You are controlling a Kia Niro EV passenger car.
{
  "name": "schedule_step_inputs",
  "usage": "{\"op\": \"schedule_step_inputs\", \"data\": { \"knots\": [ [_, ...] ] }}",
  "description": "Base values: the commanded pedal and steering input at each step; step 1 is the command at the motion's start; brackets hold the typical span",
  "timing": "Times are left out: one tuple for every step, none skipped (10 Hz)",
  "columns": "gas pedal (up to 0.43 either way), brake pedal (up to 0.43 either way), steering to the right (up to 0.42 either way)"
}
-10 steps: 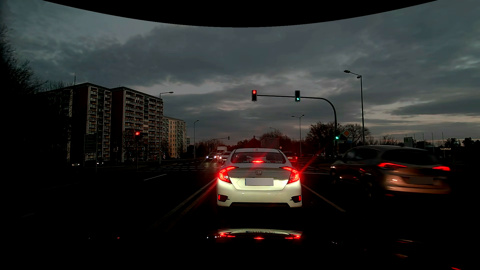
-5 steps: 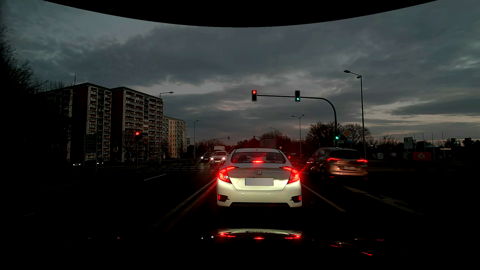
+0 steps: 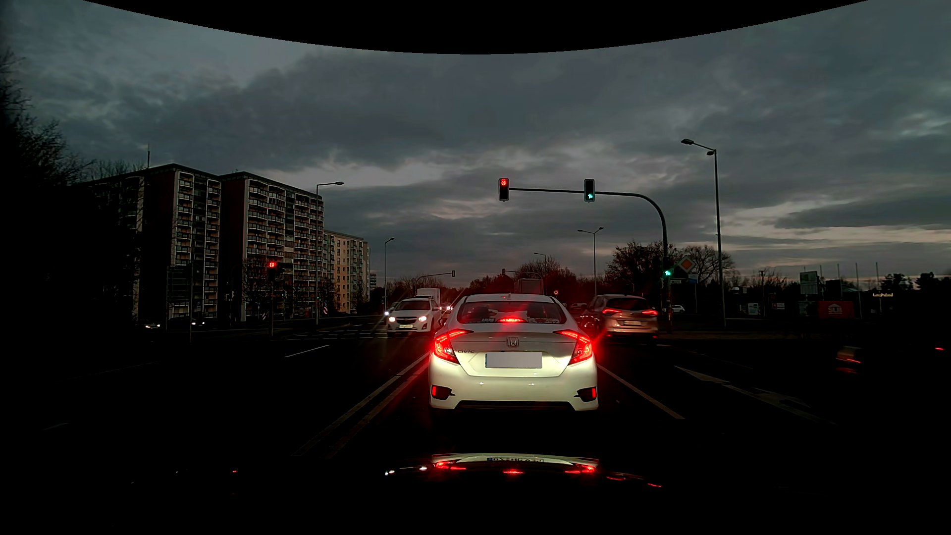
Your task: Follow the waypoints while adhering to traffic rules and regulations
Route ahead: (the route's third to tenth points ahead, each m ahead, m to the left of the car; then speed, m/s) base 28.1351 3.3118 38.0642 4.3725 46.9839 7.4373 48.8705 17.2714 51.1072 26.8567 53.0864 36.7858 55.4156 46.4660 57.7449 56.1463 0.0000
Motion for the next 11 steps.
{"op": "schedule_step_inputs", "data": {
  "knots": [
    [0.0,0.329,-0.005],
    [0.0,0.329,-0.005],
    [0.0,0.329,-0.005],
    [0.0,0.329,-0.005],
    [0.0,0.329,-0.005],
    [0.0,0.329,-0.005],
    [0.0,0.329,-0.005],
    [0.0,0.329,-0.005],
    [0.0,0.329,-0.005],
    [0.0,0.329,-0.005],
    [0.0,0.329,-0.005]
  ]
}}
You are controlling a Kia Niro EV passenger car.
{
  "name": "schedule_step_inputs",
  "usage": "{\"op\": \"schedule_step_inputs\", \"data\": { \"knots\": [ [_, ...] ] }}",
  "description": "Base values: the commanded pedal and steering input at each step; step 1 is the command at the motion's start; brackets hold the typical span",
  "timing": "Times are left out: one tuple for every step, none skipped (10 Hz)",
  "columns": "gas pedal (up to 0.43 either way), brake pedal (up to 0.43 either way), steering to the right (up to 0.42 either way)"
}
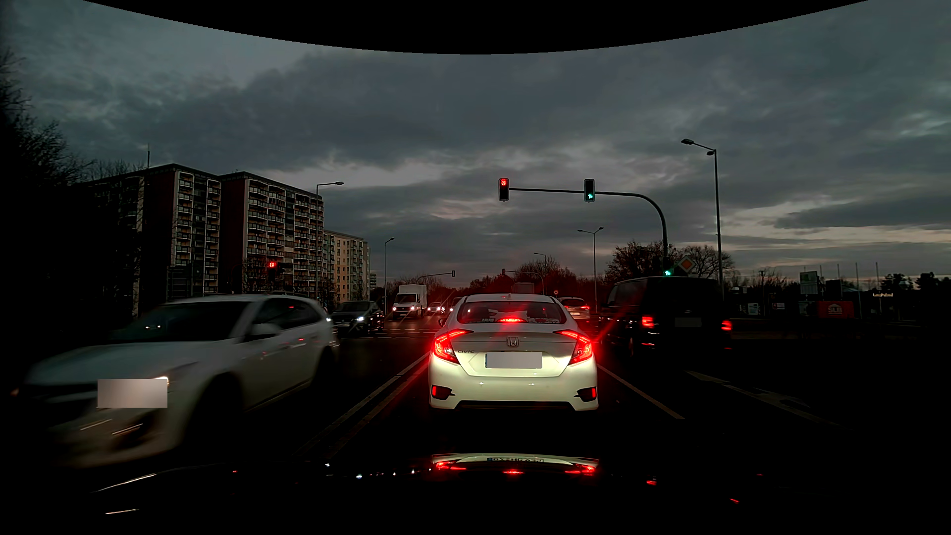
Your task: Follow the waypoints while adhering to traffic rules and regulations
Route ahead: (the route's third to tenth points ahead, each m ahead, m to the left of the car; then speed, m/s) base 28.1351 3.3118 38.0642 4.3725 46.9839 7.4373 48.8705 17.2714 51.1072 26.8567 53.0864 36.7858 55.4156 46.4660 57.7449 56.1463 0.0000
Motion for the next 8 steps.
{"op": "schedule_step_inputs", "data": {
  "knots": [
    [0.0,0.329,-0.005],
    [0.0,0.329,-0.005],
    [0.0,0.329,-0.005],
    [0.0,0.329,-0.005],
    [0.0,0.329,-0.005],
    [0.0,0.335,-0.005],
    [0.0,0.329,-0.005],
    [0.0,0.329,-0.005]
  ]
}}
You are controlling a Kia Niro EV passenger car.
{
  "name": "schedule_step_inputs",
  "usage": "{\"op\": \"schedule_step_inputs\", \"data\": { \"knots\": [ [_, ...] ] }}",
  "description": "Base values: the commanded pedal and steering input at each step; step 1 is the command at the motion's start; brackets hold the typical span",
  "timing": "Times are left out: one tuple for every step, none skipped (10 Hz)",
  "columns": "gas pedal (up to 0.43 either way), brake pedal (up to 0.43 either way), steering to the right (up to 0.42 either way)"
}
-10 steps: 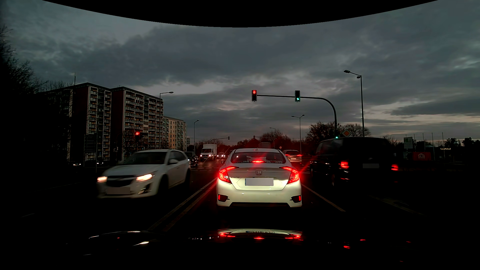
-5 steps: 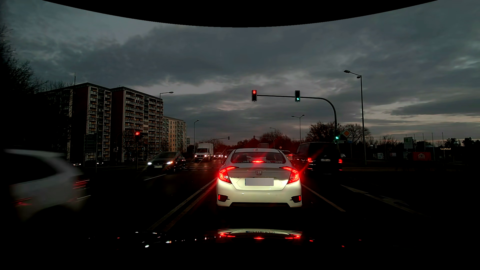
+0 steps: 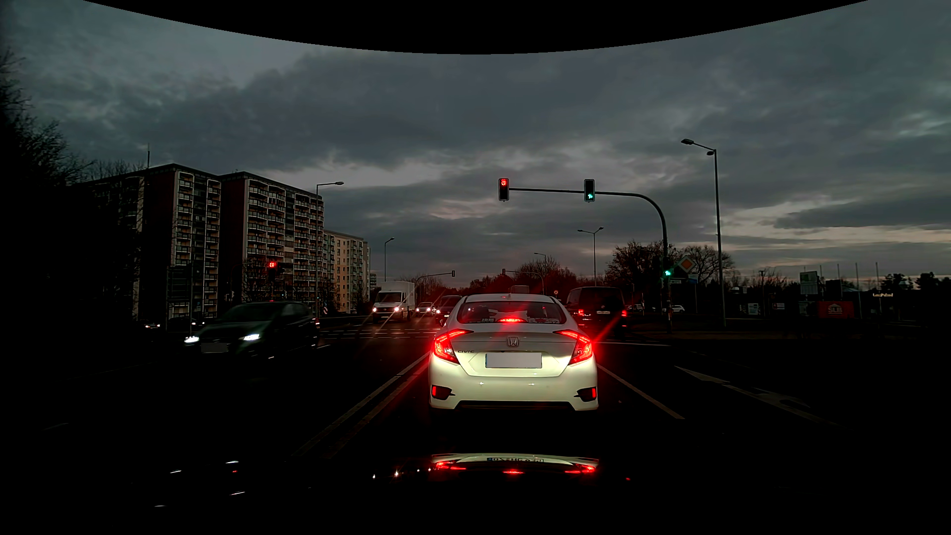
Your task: Follow the waypoints while adhering to traffic rules and regulations
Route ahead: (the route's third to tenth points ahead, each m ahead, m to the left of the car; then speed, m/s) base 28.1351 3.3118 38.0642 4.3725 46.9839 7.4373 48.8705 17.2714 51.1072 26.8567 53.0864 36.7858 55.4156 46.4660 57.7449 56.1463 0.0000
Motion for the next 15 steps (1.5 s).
{"op": "schedule_step_inputs", "data": {
  "knots": [
    [0.0,0.329,-0.005],
    [0.0,0.335,-0.005],
    [0.0,0.335,-0.005],
    [0.0,0.329,-0.005],
    [0.0,0.329,-0.005],
    [0.0,0.329,-0.005],
    [0.0,0.329,-0.005],
    [0.0,0.329,-0.005],
    [0.0,0.329,-0.005],
    [0.0,0.329,-0.005],
    [0.0,0.329,-0.005],
    [0.0,0.329,-0.005],
    [0.0,0.329,-0.005],
    [0.0,0.329,-0.005],
    [0.0,0.329,-0.005]
  ]
}}
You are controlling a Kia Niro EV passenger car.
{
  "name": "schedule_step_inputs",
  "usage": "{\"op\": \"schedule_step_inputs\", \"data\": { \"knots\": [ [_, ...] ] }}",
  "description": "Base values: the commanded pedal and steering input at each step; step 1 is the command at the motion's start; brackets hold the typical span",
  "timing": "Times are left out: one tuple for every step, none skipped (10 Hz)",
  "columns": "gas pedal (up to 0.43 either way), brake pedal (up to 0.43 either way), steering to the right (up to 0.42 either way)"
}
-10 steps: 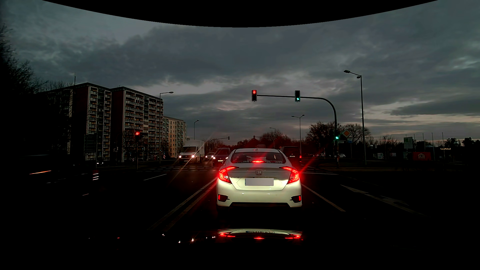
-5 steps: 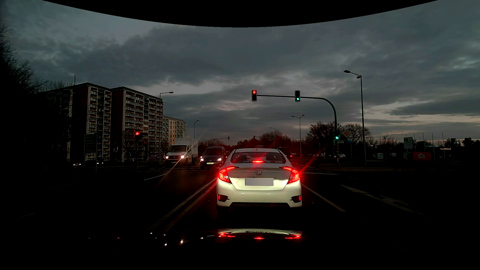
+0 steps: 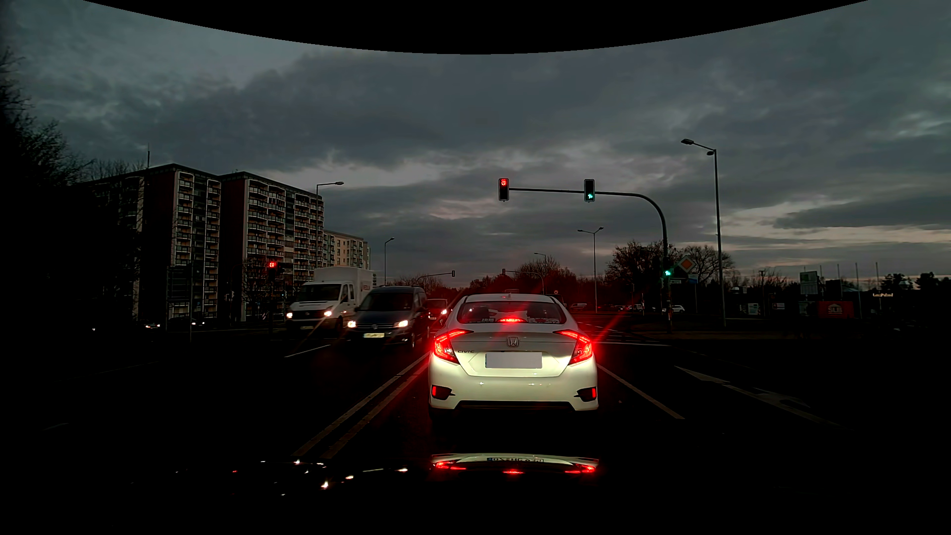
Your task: Follow the waypoints while adhering to traffic rules and regulations
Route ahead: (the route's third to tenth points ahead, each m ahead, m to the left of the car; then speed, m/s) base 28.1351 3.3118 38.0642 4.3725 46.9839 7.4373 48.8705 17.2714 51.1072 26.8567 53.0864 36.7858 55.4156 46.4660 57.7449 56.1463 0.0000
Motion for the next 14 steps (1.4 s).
{"op": "schedule_step_inputs", "data": {
  "knots": [
    [0.0,0.329,-0.005],
    [0.0,0.329,-0.005],
    [0.0,0.329,-0.005],
    [0.0,0.329,-0.005],
    [0.0,0.329,-0.005],
    [0.0,0.329,-0.005],
    [0.0,0.329,-0.005],
    [0.0,0.329,-0.005],
    [0.0,0.329,-0.005],
    [0.0,0.329,-0.005],
    [0.0,0.329,-0.005],
    [0.0,0.329,-0.005],
    [0.0,0.329,-0.005],
    [0.0,0.329,-0.005]
  ]
}}
